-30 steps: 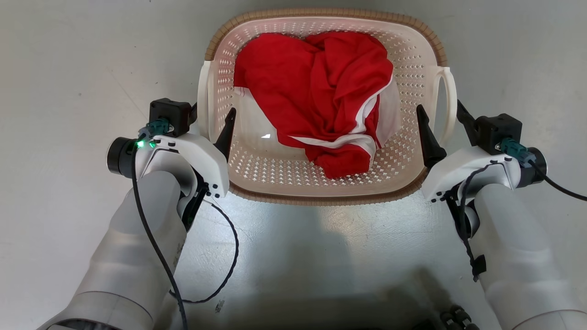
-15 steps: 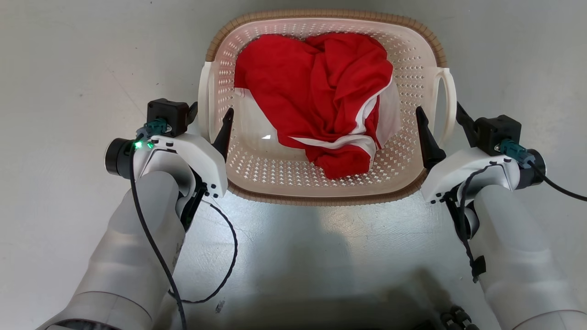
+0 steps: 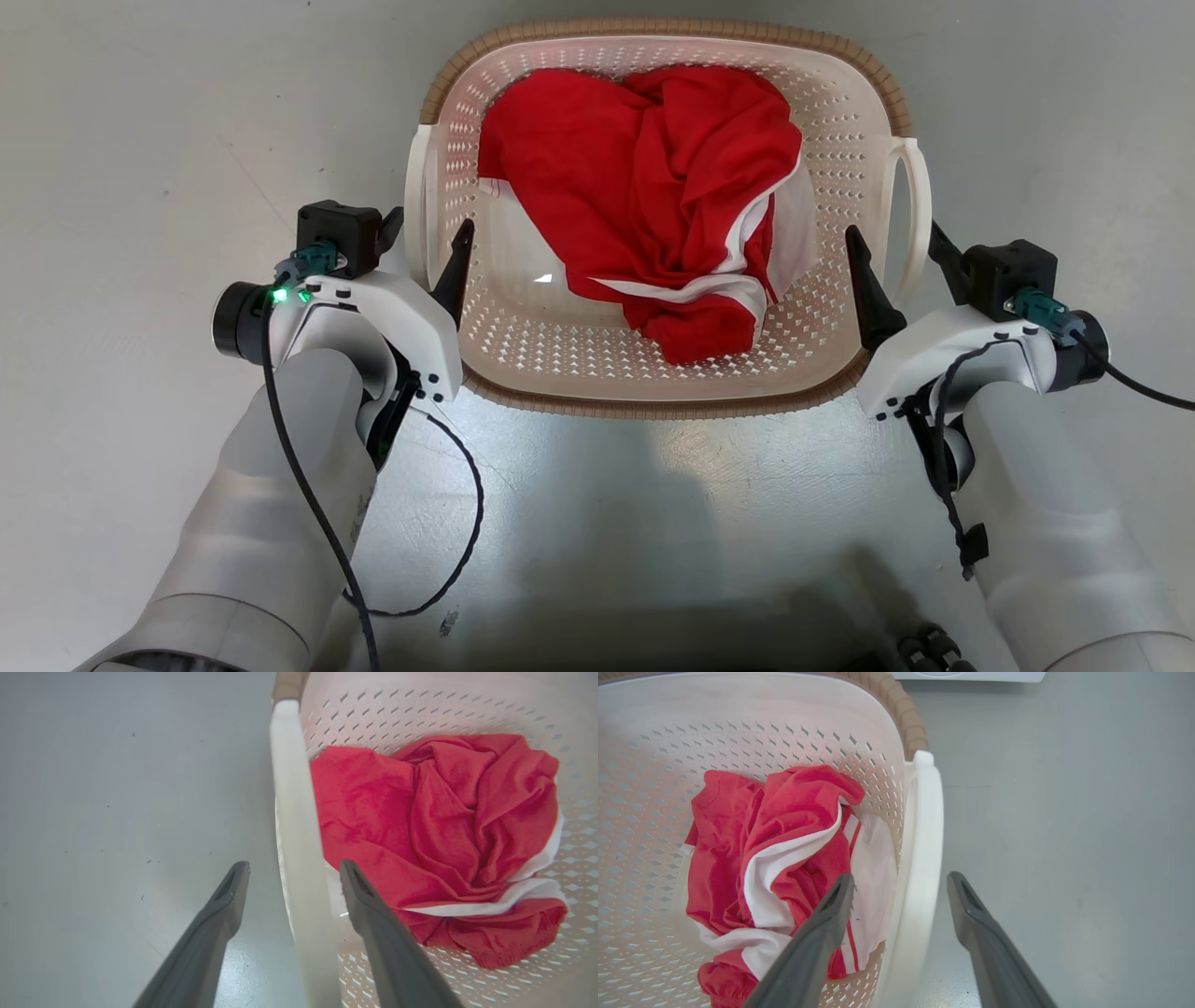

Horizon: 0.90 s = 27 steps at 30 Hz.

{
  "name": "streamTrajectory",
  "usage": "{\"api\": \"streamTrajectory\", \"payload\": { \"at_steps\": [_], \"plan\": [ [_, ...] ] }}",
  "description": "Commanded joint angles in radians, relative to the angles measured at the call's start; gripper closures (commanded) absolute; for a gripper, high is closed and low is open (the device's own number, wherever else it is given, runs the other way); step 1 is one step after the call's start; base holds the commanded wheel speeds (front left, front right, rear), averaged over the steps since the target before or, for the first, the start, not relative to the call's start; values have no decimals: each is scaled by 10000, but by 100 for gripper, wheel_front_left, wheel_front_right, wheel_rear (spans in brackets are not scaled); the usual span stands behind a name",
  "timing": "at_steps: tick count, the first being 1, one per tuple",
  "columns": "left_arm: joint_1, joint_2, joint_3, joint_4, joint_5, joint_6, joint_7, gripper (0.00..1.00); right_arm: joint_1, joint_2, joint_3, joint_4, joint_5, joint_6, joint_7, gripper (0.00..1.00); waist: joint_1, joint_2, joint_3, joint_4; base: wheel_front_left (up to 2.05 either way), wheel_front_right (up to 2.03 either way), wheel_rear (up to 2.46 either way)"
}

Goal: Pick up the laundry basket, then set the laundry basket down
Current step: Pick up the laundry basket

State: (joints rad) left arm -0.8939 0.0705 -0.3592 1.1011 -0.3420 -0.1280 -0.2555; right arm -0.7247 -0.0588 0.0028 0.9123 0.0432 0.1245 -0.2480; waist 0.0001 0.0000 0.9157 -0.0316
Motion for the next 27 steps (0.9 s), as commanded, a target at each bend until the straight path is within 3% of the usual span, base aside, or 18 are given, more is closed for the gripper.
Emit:
{"api": "streamTrajectory", "payload": {
  "at_steps": [1,3,4,5,6,19,27],
  "plan": [
    [98,250,211,-80,129,53,-63,0,208,86,204,-33,39,62,-138,0,0,0,7,7,0,0,0],
    [97,240,213,-86,142,51,-63,0,200,86,208,-2,20,62,-138,0,0,0,25,16,0,0,0],
    [102,232,206,-71,147,49,-63,0,195,86,226,60,18,62,-138,8,0,0,33,22,0,0,0],
    [108,215,202,-13,123,43,-63,65,182,86,300,134,54,62,-138,100,0,0,39,34,0,0,0],
    [99,200,196,14,107,38,-63,100,173,86,393,268,116,62,-138,100,0,0,40,44,0,0,0],
    [108,157,86,237,104,5,-63,100,39,86,582,724,275,62,-138,100,0,0,-173,12,0,0,0],
    [285,101,27,635,59,0,-63,100,-1,86,1239,1338,819,62,-138,100,0,0,-665,-115,0,0,0]
  ]
}}
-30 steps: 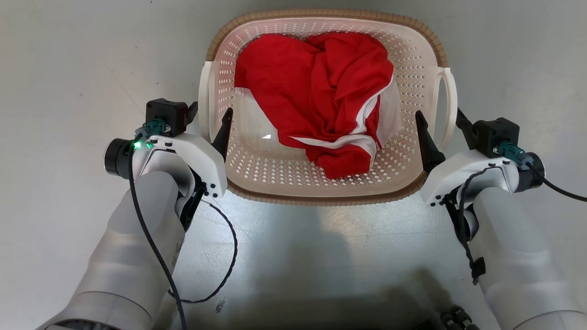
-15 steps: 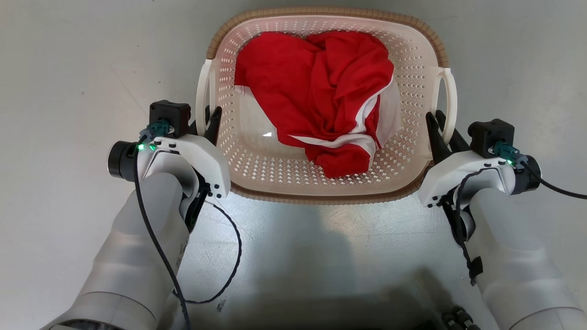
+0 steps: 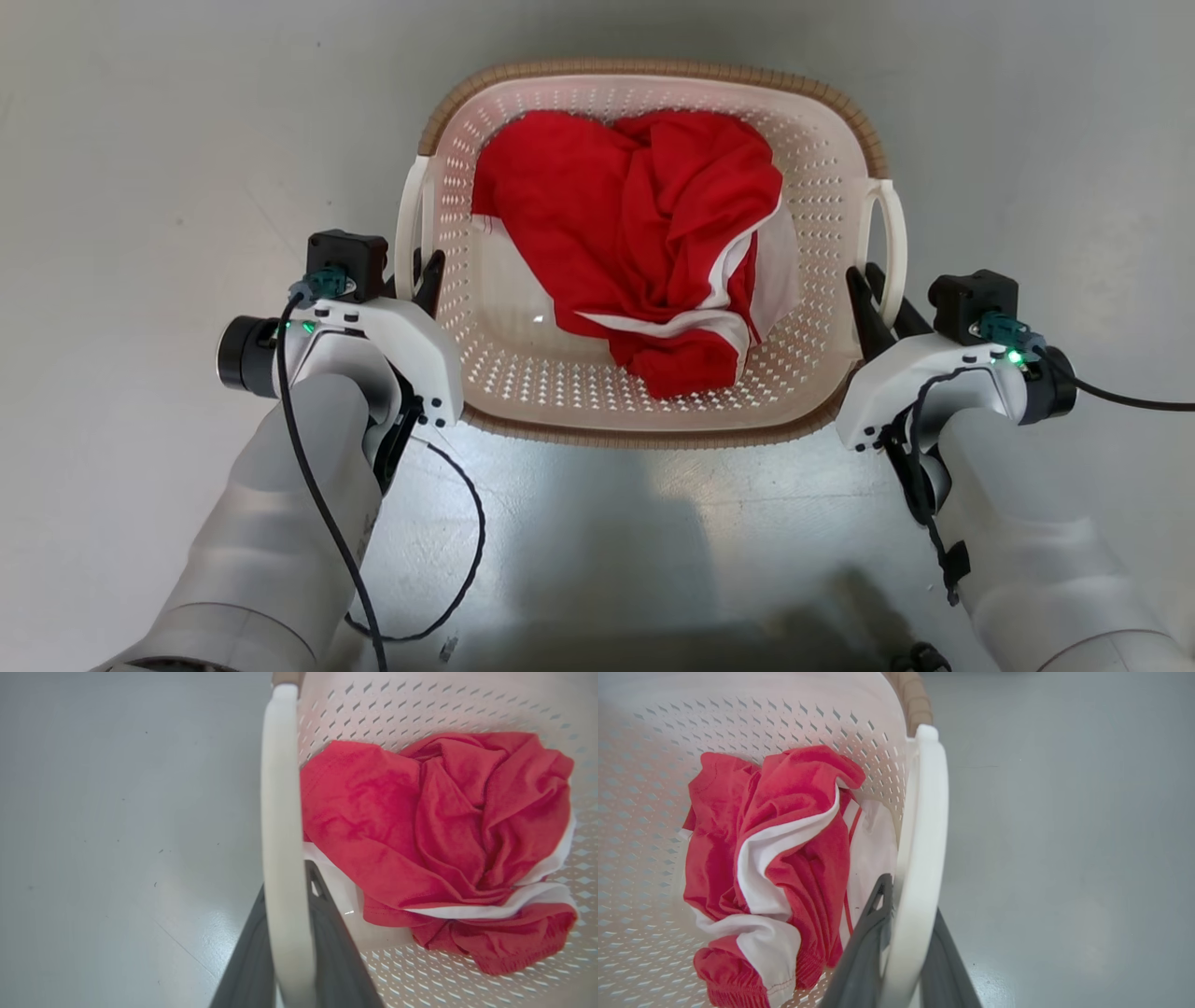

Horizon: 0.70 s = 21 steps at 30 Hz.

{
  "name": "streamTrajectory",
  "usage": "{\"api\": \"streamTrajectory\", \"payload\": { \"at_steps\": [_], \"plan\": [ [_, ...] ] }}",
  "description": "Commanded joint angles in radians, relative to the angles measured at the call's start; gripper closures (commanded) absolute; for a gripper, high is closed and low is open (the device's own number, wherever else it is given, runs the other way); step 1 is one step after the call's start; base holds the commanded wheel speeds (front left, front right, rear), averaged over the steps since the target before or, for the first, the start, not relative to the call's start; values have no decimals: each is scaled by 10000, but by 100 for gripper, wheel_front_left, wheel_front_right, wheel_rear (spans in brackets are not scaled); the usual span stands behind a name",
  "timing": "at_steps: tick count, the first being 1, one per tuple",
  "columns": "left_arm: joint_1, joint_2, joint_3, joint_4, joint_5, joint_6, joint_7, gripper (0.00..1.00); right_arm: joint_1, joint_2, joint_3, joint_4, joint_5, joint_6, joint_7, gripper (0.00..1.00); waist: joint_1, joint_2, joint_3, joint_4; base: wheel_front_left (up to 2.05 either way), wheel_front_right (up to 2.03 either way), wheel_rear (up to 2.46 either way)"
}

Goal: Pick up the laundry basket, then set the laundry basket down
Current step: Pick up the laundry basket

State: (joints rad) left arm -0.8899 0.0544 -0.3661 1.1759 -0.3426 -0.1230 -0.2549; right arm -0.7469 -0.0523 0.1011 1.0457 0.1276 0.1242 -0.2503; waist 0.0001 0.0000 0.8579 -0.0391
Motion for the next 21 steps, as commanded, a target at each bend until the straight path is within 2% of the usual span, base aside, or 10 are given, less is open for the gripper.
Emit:
{"api": "streamTrajectory", "payload": {
  "at_steps": [1,11,21],
  "plan": [
    [279,260,89,-58,63,-50,-69,100,212,20,369,88,66,65,-115,100,0,0,-176,-59,0,0,0],
    [812,224,26,661,-40,50,-51,100,259,20,1624,801,677,65,410,100,0,0,-1477,-139,0,0,0],
    [2106,134,44,1043,-371,277,256,100,1086,20,2950,696,1570,65,1476,100,0,0,-3757,-326,0,0,0]
  ]
}}
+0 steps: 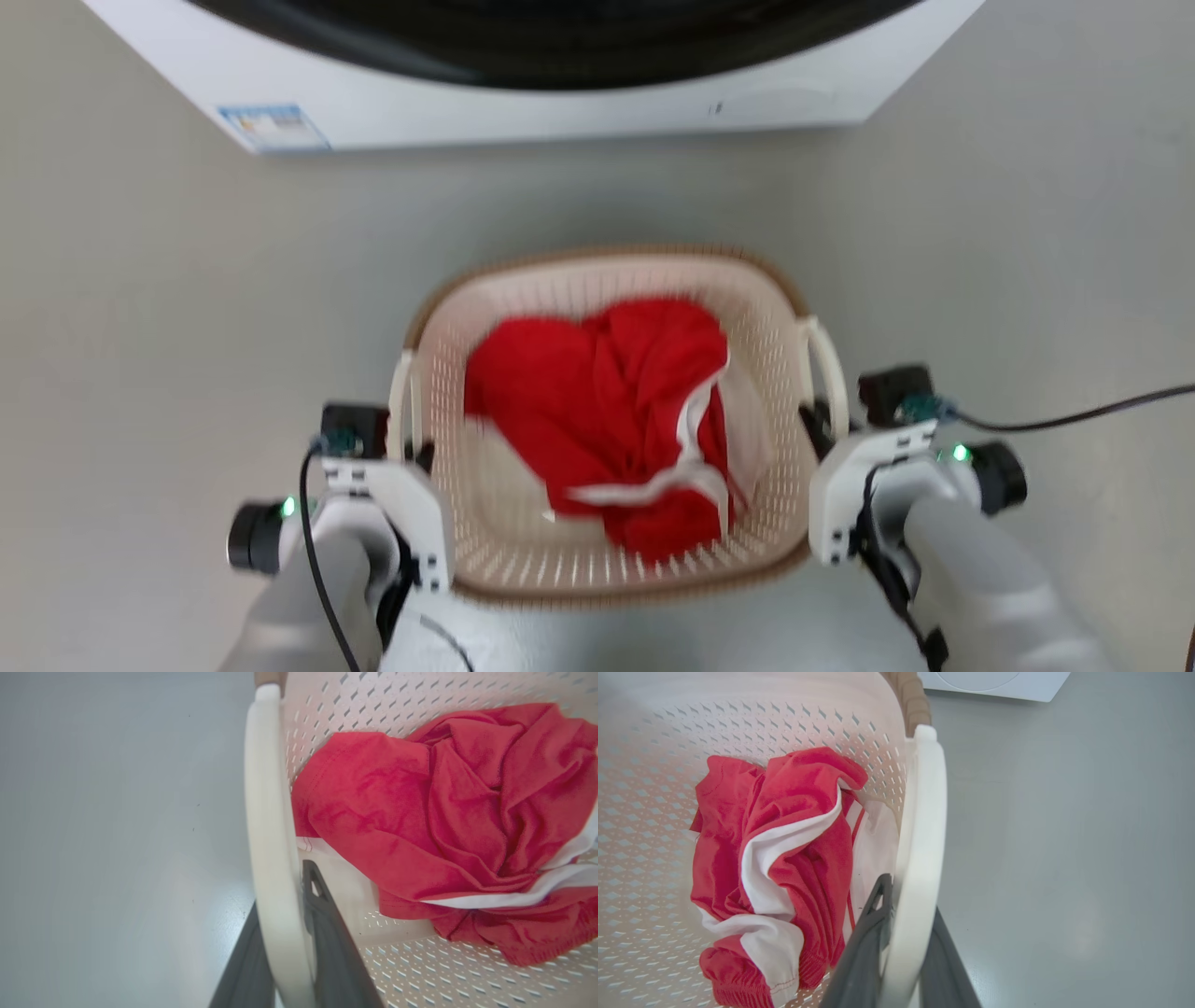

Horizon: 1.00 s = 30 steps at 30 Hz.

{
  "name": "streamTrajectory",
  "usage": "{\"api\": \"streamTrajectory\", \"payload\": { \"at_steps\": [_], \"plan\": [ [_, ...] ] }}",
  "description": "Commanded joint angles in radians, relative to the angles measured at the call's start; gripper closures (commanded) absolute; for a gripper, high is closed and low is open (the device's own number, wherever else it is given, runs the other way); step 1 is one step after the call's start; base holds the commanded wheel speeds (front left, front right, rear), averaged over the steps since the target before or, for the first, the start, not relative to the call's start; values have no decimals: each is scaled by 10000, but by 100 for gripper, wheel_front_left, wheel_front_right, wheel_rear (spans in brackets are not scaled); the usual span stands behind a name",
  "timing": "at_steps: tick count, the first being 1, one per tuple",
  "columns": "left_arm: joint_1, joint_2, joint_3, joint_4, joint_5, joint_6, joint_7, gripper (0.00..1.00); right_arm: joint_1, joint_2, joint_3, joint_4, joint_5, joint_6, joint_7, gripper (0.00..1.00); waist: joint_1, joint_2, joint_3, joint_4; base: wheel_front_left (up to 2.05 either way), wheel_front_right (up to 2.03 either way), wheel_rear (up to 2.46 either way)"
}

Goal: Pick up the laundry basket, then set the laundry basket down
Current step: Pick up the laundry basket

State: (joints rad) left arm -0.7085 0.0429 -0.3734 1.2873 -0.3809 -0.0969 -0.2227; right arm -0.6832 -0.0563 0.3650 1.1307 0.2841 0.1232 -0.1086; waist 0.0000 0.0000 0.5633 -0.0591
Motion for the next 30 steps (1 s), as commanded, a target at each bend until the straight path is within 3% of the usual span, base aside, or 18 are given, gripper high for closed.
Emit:
{"api": "streamTrajectory", "payload": {
  "at_steps": [1,18,30],
  "plan": [
    [449,240,97,-54,0,54,14,100,591,61,468,-193,100,75,188,100,0,0,-1084,-166,0,0,0],
    [3153,80,-379,-57,-547,403,705,100,2897,61,2196,-575,1131,75,1472,100,0,0,-5151,-687,0,0,0],
    [4288,75,-1528,-1091,-1769,923,1191,100,3545,61,2430,-760,1186,75,1766,100,0,0,-6142,-561,0,0,0]
  ]
}}
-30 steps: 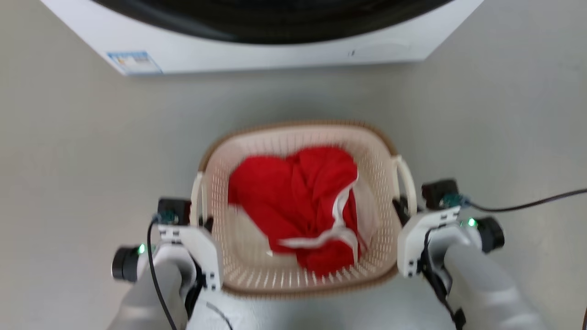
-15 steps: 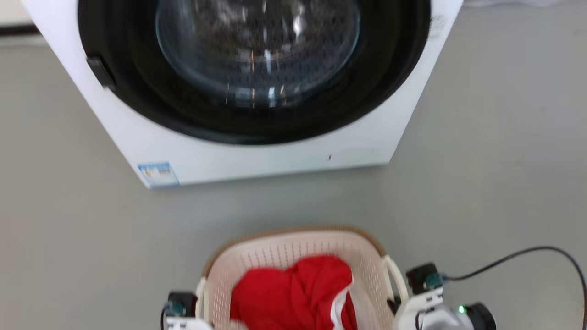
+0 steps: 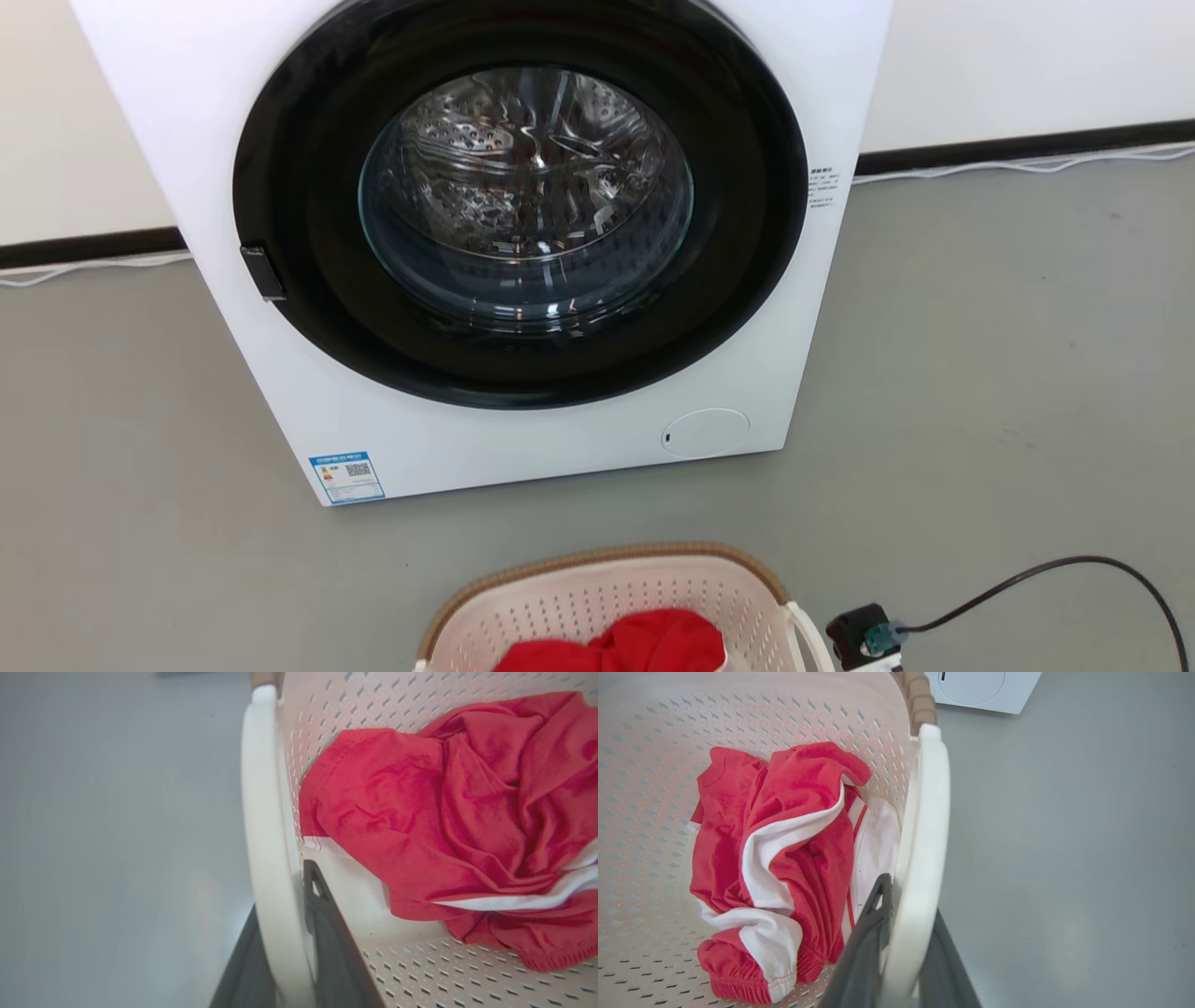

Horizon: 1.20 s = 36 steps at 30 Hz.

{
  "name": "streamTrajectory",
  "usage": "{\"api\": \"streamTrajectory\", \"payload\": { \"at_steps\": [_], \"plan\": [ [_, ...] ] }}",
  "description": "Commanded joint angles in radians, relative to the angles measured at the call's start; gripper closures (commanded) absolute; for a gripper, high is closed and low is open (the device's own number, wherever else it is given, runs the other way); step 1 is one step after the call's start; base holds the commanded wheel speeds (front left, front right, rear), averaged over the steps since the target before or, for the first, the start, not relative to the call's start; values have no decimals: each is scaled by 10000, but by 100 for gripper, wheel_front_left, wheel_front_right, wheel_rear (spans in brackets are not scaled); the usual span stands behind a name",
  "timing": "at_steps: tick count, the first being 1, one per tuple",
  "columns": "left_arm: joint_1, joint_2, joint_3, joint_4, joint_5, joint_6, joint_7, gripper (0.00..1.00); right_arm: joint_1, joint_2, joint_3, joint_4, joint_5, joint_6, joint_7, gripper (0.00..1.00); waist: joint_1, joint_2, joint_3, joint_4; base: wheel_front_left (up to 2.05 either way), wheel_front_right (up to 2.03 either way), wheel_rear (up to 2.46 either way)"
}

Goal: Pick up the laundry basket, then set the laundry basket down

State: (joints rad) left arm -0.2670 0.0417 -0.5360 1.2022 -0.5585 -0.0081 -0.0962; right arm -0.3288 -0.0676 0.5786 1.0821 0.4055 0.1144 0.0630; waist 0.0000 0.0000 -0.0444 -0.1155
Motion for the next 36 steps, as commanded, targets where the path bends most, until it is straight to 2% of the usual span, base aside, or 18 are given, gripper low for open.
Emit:
{"api": "streamTrajectory", "payload": {
  "at_steps": [1,12,36],
  "plan": [
    [-92,87,20,-242,-31,69,-44,100,29,174,305,-296,-23,163,66,100,0,0,-85,-1,0,0,0],
    [-306,86,-479,-107,-267,271,7,100,132,174,485,-521,94,163,250,100,0,0,-15,-96,0,0,0],
    [-757,86,-856,343,-663,144,-234,100,187,174,589,-636,179,163,235,100,0,0,278,-343,0,0,0]
  ]
}}
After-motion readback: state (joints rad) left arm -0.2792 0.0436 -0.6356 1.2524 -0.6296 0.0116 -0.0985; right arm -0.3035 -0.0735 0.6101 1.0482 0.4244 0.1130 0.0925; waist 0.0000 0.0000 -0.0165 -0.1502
